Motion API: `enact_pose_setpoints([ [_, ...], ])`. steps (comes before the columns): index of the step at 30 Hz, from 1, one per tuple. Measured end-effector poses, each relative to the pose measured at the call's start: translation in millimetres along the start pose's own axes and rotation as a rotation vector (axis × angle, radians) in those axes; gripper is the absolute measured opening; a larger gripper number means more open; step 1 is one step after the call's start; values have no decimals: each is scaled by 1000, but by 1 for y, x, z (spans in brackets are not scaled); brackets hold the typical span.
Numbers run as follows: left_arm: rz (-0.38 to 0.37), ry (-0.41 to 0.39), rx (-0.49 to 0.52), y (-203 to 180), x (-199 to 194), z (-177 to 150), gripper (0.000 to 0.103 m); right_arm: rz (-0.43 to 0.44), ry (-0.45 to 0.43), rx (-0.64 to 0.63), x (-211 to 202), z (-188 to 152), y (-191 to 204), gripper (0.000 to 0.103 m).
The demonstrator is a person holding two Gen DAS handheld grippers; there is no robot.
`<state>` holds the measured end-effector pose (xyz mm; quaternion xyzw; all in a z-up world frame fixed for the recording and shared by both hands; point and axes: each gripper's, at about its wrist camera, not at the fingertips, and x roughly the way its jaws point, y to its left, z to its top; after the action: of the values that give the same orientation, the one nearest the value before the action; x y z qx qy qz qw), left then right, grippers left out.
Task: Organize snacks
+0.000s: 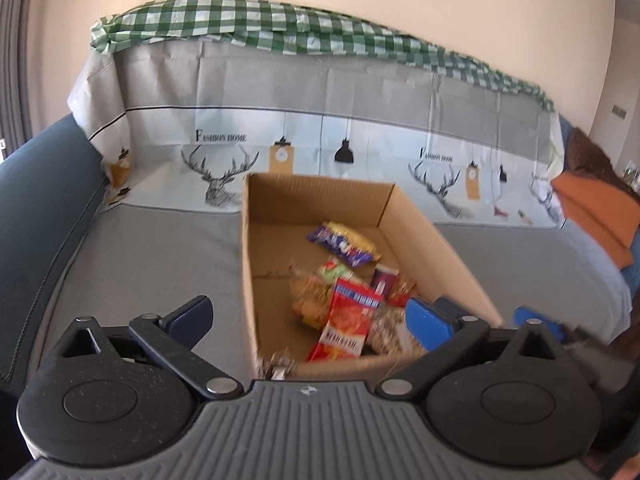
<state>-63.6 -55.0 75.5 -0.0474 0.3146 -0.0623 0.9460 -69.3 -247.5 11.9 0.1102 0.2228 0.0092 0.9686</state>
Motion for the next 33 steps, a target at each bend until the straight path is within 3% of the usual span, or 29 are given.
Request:
enact_pose_setpoints([
  [14,22,67,-62,11,18,-63,102,-35,-16,-44,-36,-5,-9,102],
  [33,9,67,-46,5,30,-67,103,-60,-2,-107,-22,-11,-8,102],
])
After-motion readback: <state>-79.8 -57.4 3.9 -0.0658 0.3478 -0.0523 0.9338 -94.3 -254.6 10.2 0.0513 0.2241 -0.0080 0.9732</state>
